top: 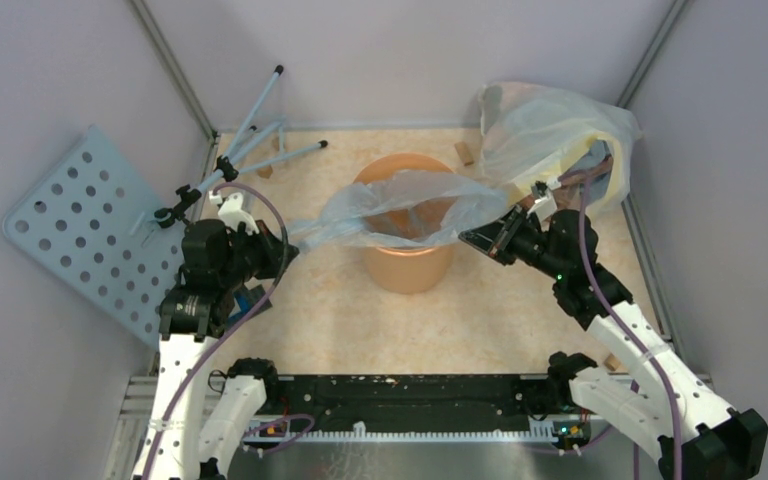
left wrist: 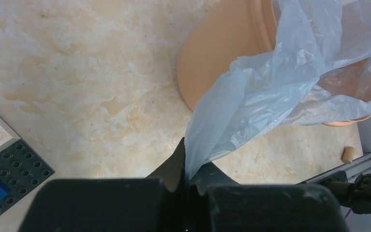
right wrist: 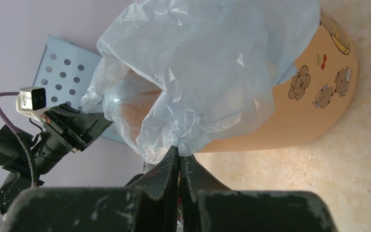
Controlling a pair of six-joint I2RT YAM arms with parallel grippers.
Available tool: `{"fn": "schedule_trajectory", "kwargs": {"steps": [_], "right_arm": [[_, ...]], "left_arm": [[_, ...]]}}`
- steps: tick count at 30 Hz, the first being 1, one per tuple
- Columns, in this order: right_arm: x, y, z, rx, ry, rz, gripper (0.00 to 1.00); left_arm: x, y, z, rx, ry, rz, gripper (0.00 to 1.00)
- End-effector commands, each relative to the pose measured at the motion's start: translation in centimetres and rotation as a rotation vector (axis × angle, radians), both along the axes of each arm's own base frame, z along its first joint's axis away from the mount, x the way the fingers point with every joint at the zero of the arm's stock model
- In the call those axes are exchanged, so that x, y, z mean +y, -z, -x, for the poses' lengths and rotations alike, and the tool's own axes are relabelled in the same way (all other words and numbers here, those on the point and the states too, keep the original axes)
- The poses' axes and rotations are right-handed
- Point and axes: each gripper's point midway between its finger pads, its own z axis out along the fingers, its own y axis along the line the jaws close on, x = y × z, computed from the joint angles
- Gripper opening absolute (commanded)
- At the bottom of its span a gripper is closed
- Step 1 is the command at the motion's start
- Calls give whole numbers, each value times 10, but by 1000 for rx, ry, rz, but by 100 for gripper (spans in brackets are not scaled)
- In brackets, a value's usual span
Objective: Put the trash bags into the trash bin
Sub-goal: Move the trash bin to the center of the board.
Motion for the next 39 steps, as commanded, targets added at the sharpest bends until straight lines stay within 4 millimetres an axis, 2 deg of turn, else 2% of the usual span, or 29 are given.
{"fn": "schedule_trajectory", "kwargs": {"steps": [1, 5, 9, 12, 17, 22, 27, 33, 38, 39], "right_arm": [[-2, -6, 5, -28, -9, 14, 0], [0, 8, 17, 6, -75, 73, 0], [5, 19, 29, 32, -149, 78, 0], [2, 36, 27, 55, -141, 127, 0], [4, 59, 20, 88, -163, 183, 0], [-4, 85, 7, 115, -127, 279, 0], [-6, 74, -6, 54, -79, 282, 0], [-22, 73, -25, 17, 21, 371, 0], [-30, 67, -35, -23, 78, 397, 0], [-30, 64, -36, -40, 75, 401, 3]], "left_arm": [[4, -10, -4, -46, 0, -29, 0], [0, -13, 2, -32, 36, -35, 0], [-15, -18, 12, -8, 138, 2, 0], [-17, -17, 15, 0, 152, 9, 0], [-6, -3, 11, 48, 104, -42, 0], [4, 10, 6, 84, 54, -84, 0], [1, 30, -7, 110, 66, -74, 0], [8, 58, -37, 122, 0, -77, 0], [2, 60, -56, 101, -14, -25, 0], [0, 59, -58, 95, -8, -15, 2]]}}
